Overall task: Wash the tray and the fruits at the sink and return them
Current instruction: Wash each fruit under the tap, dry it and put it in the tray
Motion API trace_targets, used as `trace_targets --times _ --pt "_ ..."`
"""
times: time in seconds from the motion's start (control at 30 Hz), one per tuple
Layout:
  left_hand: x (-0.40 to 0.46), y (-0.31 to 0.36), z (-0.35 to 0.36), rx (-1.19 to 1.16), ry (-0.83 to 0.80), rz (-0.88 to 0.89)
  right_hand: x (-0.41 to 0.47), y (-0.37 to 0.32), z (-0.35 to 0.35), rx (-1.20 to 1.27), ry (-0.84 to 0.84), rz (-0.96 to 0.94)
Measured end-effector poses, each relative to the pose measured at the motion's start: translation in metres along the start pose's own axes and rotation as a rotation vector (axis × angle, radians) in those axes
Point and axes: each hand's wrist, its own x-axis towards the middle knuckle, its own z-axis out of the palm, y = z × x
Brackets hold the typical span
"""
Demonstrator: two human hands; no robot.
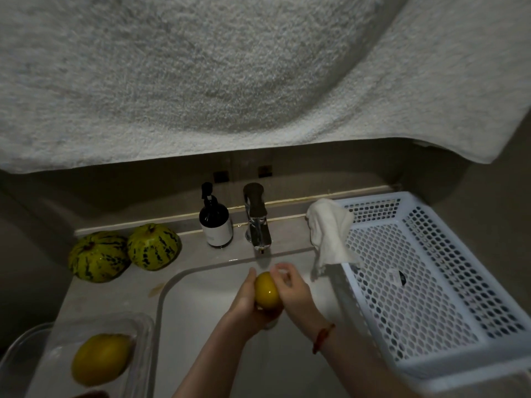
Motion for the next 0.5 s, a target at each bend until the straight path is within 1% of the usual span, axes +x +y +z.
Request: trace_targets --times 0.03,0.07,0.13,0.17,0.2,0.27,0.3,0.37,0.4,0.43,0.47,0.5 --pt "-0.002 -0.002 0.003 0.051 -0.003 0.030 -0.002 0.008 0.001 -0.067 -0.021 -0.070" --pt "-0.003 -0.003 0.007 0.101 0.025 0.078 -0.005 0.008 0.001 -0.209 -0.034 -0.164" --pt "-0.005 -0.004 0.016 0.195 0.139 0.173 -0.006 0.009 -0.003 -0.378 0.008 -0.276" --pt "-0.004 -0.004 0.020 0.232 0.186 0.198 -0.007 0.004 -0.006 -0.344 -0.022 -0.229" --pt "-0.005 -0.003 0.023 0.257 0.210 0.209 -0.006 0.006 -0.009 -0.392 0.002 -0.266" --pt "-0.002 -0.002 0.027 0.299 0.239 0.214 -0.004 -0.009 -0.016 -0.522 -0.065 -0.250" --pt "-0.001 -0.002 0.028 0.311 0.242 0.220 -0.002 -0.009 -0.018 -0.592 -0.064 -0.316" --pt "-0.004 -0.003 0.030 0.290 0.204 0.213 0.004 -0.009 -0.020 -0.704 -0.187 -0.271" --pt "-0.006 -0.004 0.032 0.232 0.166 0.180 0.004 -0.017 -0.023 -0.687 -0.222 -0.214" --pt "-0.007 -0.005 0.032 0.172 0.129 0.144 0.004 -0.021 -0.027 -0.763 -0.198 -0.238" --pt "-0.007 -0.005 0.032 0.118 0.099 0.108 0.005 -0.027 -0.032 -0.838 -0.134 -0.279" --pt "-0.009 -0.005 0.032 0.065 0.078 0.077 0.010 -0.031 -0.039 -0.945 -0.026 -0.411"
